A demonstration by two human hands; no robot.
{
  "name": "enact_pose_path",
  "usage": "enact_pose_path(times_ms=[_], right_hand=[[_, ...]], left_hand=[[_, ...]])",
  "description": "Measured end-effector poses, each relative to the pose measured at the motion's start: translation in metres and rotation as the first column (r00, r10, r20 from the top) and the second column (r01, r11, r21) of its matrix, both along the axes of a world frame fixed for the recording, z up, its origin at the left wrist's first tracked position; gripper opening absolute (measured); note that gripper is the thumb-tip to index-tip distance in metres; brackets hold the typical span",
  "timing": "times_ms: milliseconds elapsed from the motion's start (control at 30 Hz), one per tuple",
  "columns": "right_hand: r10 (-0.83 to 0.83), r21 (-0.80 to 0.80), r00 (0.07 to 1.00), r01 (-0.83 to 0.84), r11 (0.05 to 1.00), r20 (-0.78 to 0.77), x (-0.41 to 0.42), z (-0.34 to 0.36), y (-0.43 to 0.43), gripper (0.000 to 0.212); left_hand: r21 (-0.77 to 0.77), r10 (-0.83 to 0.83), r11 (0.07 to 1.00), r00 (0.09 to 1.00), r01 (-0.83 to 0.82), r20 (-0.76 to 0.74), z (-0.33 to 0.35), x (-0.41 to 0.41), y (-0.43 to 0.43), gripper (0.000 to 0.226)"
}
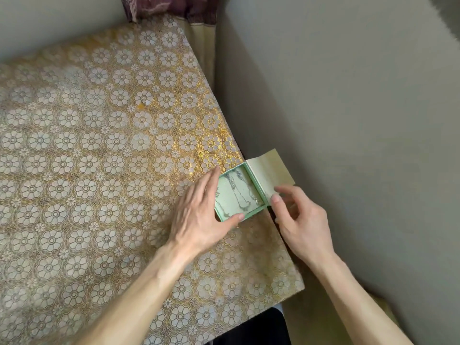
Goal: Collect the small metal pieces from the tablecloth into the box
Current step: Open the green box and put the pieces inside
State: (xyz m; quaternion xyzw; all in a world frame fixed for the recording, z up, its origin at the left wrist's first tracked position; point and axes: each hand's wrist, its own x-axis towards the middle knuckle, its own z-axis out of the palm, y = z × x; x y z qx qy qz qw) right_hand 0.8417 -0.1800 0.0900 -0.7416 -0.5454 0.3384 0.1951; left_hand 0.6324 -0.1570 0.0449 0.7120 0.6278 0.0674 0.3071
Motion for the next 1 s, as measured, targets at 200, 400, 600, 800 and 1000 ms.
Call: enact_pose_path(times_ms=[200,400,600,800,1000], right_hand=[[-0.650,-0.525,0.677,0.434,0.732,-0.347,0.028,-0.076,0.043,0.099],[-0.789,-0.678,0.280,0.404,0.613,-0.547,0.032,-0.120,0.053,0.050],[-0.640,-0.396,0.342,0.562,0.726,-0.688,0.046,-0.063,0.048,0.019],[-0.077,0.151,0.883,0.165,0.975,-0.464,0.036,0.014,0.007,0.031],[0.434,0.250,0.901,-0.422,0.872,0.008,-0.005,0.008,-0.029,0.039]], left_hand=[[-0.023,-0.034,0.999,0.997,0.033,-0.076,-0.014,0.016,0.000,0.126],[-0.036,-0.029,0.999,0.999,0.027,-0.038,-0.017,0.014,-0.006,0.121],[-0.091,0.000,0.996,1.000,0.001,0.003,-0.011,0.016,-0.004,0.122],[-0.211,0.267,0.955,0.918,-0.210,0.292,0.042,-0.001,0.000,0.065],[-0.599,0.717,0.695,0.331,-0.397,0.613,0.074,-0.021,-0.027,0.028]])
